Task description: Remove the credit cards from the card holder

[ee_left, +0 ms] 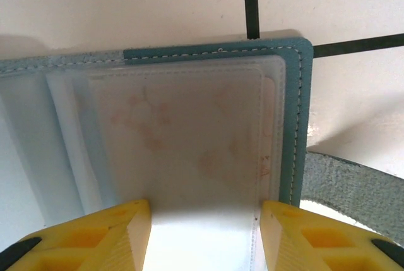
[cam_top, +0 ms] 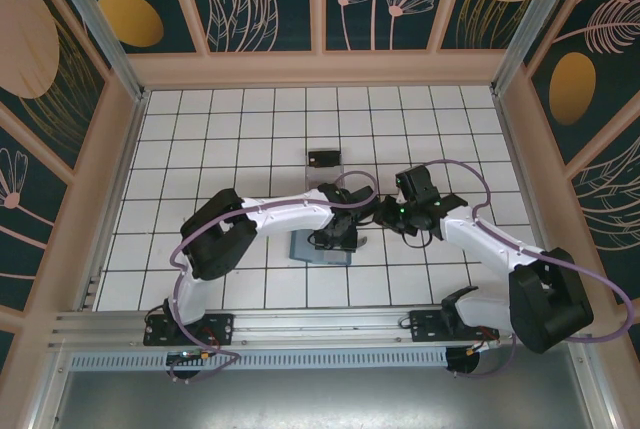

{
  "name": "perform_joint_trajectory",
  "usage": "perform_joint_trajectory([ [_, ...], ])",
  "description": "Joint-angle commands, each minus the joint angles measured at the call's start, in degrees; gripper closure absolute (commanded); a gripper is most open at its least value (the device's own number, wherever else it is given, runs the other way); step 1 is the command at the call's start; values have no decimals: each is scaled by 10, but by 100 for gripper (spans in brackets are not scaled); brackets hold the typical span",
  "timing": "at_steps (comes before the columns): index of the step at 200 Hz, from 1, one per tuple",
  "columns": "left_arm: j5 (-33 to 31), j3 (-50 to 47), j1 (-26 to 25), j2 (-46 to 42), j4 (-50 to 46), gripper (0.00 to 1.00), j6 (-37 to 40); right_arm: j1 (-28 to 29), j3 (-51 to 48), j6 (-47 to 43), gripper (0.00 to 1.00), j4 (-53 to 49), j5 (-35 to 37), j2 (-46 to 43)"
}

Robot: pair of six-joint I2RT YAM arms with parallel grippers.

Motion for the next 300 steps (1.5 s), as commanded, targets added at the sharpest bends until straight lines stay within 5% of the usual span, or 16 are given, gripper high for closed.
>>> perform_joint_trajectory([
  [1,4,-6,-2,18,-12,51,0,-4,-11,-13,77,7,-5,-7],
  [111,-19,-5,0,0,-23,72,6,-6,-11,-10,77,5,-5,-10],
  [300,-118,22,6,-58,-126,66,9,-1,7,5,78,-3,-9,-10],
])
